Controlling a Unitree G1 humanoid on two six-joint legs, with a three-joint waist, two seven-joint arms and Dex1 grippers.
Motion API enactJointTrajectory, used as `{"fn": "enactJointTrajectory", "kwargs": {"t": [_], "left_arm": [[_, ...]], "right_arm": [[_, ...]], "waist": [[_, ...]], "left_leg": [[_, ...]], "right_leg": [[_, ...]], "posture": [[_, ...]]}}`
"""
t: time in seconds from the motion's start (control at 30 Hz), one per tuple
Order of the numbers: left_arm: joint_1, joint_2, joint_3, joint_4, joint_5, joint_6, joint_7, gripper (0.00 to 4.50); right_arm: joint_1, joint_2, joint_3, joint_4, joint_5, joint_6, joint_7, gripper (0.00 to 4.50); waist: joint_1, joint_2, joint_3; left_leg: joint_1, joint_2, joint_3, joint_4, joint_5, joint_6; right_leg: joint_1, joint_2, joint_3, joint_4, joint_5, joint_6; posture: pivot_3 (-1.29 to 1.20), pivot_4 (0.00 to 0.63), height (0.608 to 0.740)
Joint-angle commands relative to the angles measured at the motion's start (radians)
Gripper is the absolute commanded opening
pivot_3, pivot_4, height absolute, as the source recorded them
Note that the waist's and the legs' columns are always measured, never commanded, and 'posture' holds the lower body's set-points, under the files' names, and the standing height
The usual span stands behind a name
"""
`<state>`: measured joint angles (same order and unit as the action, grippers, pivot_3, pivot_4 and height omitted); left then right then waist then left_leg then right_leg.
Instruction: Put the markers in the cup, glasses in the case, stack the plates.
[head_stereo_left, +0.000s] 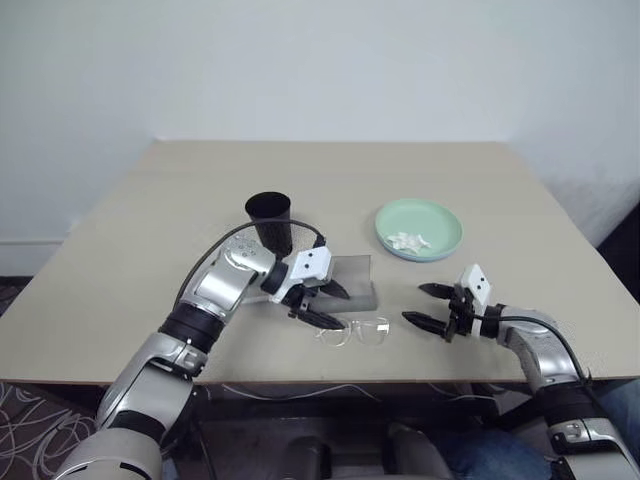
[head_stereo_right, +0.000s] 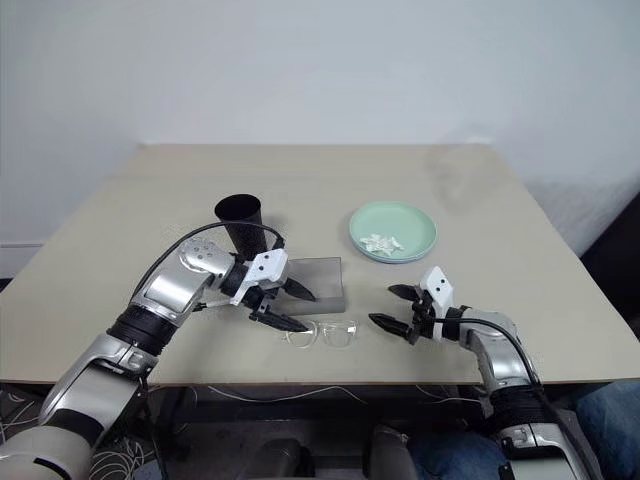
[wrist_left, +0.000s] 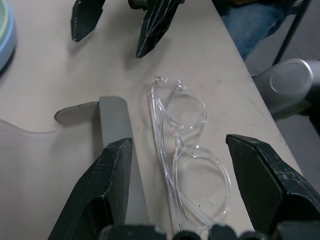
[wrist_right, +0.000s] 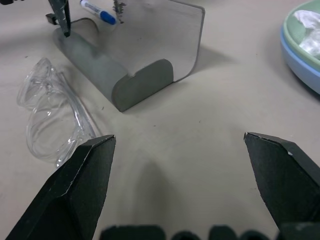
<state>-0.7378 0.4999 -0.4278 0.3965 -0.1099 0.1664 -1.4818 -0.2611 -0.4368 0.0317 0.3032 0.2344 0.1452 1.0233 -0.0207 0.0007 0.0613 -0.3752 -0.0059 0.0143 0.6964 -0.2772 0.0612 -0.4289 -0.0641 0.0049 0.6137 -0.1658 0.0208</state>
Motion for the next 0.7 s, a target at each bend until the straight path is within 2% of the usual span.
{"fn": "enactJointTrajectory", "kwargs": {"t": [0.03, 0.3, 0.7], "left_arm": [[-0.049, -0.022, -0.027, 0.024, 0.029, -0.019, -0.038, 3.14], [-0.101, -0.080, -0.067, 0.141, 0.100, -0.070, -0.056, 3.14], [-0.149, -0.140, -0.070, 0.290, 0.170, -0.165, -0.040, 3.14]], "right_arm": [[0.031, 0.019, -0.024, -0.086, 0.031, -0.010, -0.041, 4.45], [0.126, -0.003, -0.050, -0.226, 0.116, 0.031, -0.016, 4.45], [0.173, -0.055, -0.035, -0.346, 0.189, 0.092, 0.035, 4.45]], "waist": [[0.000, 0.000, 0.000], [0.000, -0.001, 0.000], [0.002, -0.002, 0.000]], "left_leg": [[0.000, 0.000, 0.000, 0.000, 0.000, 0.000], [0.000, 0.000, 0.001, 0.002, -0.002, 0.004], [-0.001, 0.000, 0.002, 0.004, -0.003, 0.007]], "right_leg": [[0.000, 0.000, 0.000, 0.000, 0.000, 0.000], [-0.001, 0.000, 0.006, -0.001, 0.001, 0.003], [0.000, -0.001, 0.008, -0.003, 0.002, 0.005]], "posture": [[0.00, 0.000, 0.721], [0.00, 0.000, 0.721], [0.00, 0.000, 0.721]]}}
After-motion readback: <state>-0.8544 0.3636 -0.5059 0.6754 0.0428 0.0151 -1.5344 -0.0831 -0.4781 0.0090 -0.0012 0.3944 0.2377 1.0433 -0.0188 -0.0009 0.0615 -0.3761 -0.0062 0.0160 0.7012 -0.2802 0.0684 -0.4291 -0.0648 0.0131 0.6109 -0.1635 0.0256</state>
